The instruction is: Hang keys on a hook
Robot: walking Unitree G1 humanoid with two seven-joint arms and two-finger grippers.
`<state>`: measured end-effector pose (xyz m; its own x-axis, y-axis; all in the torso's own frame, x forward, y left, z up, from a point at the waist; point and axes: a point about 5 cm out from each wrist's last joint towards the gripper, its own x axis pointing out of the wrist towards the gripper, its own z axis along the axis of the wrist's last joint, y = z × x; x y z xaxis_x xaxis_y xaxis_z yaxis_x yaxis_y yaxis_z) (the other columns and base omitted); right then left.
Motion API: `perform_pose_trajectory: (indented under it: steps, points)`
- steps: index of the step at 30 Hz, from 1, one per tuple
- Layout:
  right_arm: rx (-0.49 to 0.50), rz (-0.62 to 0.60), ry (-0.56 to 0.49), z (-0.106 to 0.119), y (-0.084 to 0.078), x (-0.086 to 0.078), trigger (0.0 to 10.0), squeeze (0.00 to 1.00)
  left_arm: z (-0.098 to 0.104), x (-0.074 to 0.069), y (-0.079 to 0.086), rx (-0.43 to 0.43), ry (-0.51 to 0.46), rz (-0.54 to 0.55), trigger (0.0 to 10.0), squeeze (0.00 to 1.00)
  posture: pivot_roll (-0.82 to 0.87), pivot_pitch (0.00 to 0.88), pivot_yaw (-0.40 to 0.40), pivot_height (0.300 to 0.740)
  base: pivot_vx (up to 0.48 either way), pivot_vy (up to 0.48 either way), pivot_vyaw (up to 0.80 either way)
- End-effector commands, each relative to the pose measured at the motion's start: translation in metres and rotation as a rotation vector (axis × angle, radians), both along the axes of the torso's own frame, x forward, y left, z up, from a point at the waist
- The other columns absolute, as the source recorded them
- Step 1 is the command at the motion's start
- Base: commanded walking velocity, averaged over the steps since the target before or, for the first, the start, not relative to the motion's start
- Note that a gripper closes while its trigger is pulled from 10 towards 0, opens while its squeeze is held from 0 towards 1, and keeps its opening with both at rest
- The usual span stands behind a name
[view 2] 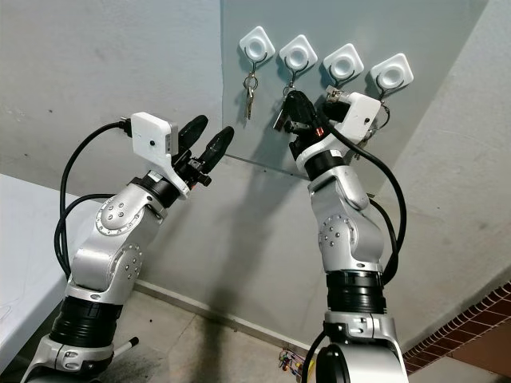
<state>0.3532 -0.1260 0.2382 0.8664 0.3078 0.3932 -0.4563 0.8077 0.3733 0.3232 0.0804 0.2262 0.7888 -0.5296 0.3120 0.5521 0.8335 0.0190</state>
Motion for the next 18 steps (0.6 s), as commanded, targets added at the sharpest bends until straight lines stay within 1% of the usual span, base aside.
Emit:
perform_pose_trajectory:
  steps: [1,7,12,18]
  points:
    - [-0.010,0.015,0.010,-0.003,0.001,-0.002,10.0,1.00,0.006,-0.001,-0.002,0.006,-0.024,-0.008,10.0,0.00,-0.12,0.017,-0.056,0.724,0.000,0.000,0.00]
    - [-0.034,0.014,-0.021,-0.005,0.001,-0.006,10.0,1.00,0.005,-0.001,-0.001,0.011,-0.026,0.003,10.0,0.00,-0.12,0.018,-0.054,0.724,0.000,0.000,0.00]
    - [-0.072,0.008,-0.046,-0.010,-0.001,-0.010,10.0,1.00,0.002,0.000,0.001,0.025,-0.038,0.042,10.0,0.00,-0.12,0.017,-0.054,0.724,0.000,0.000,0.00]
    - [-0.092,0.010,-0.034,-0.021,-0.003,-0.016,10.0,1.00,-0.004,0.001,0.003,0.034,-0.032,0.070,10.0,0.00,-0.12,0.012,-0.055,0.724,0.000,0.000,0.00]
